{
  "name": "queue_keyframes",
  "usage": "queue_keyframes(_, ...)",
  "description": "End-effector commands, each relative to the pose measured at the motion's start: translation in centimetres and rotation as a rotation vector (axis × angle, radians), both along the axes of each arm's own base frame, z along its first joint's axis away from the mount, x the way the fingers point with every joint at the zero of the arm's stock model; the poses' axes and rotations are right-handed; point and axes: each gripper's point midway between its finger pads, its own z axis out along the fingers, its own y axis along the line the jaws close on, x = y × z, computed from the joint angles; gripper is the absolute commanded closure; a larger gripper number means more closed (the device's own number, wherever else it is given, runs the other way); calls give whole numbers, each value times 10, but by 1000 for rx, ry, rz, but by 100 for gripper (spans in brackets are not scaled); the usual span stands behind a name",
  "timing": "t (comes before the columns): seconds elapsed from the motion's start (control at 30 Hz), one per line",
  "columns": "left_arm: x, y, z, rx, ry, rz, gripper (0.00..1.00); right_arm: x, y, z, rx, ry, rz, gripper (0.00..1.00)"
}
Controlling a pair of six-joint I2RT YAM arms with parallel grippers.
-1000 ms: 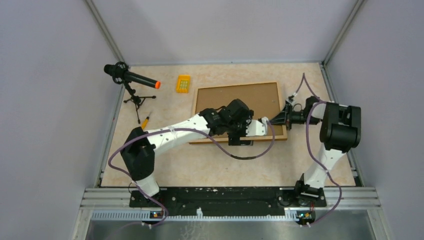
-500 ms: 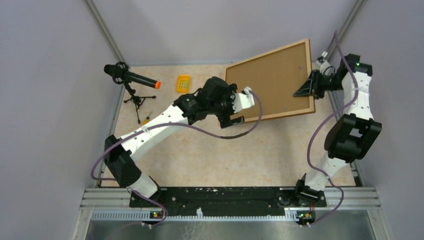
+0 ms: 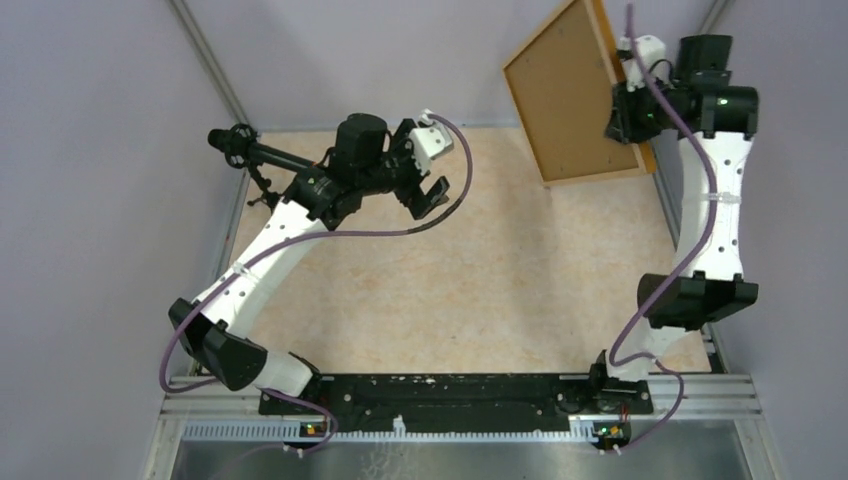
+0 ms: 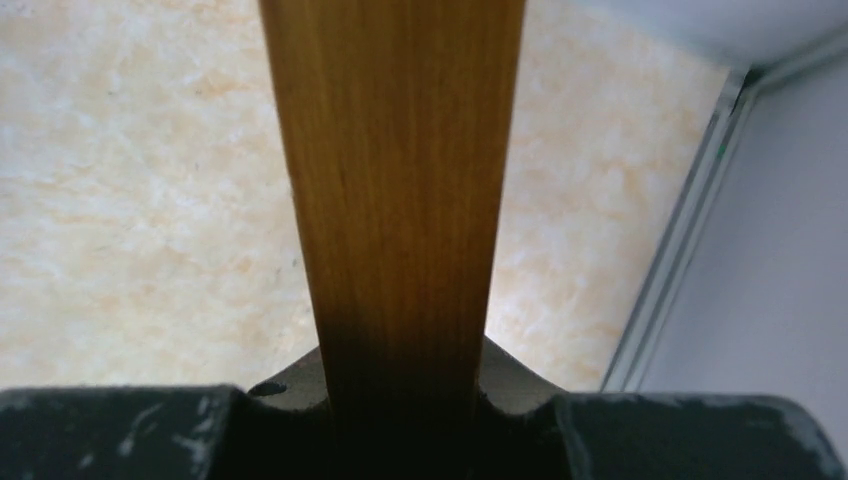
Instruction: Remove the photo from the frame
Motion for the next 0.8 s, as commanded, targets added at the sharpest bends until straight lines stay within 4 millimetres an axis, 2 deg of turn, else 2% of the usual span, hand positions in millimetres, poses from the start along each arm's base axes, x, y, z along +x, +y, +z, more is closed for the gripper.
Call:
queue_keyframes(0.0,6,17,42,-124,-28,47,1,-3,54,20,-253,-215,169,100)
queue_keyframes(0.13,16,39,58,-187,-30,111,1,-13,80,-15,-462,-275,223,100)
queue_keyframes(0.2,22,51,78,-222,-68,146,1,-23,89,-36,-539,-275,251,100)
queue_keyframes(0.33,32,80,130,-298,-157,228,1,-40,111,-65,-618,-283,320,100)
queue_keyframes(0.43,30,89,150,-316,-197,249,1,-50,119,-90,-675,-302,350,100)
queue_keyframes(0.53,29,89,146,-312,-184,249,1,-66,127,-130,-733,-293,411,100)
queue_keyframes(0.77,28,84,101,-281,-83,230,1,-91,151,-207,-882,-350,507,100)
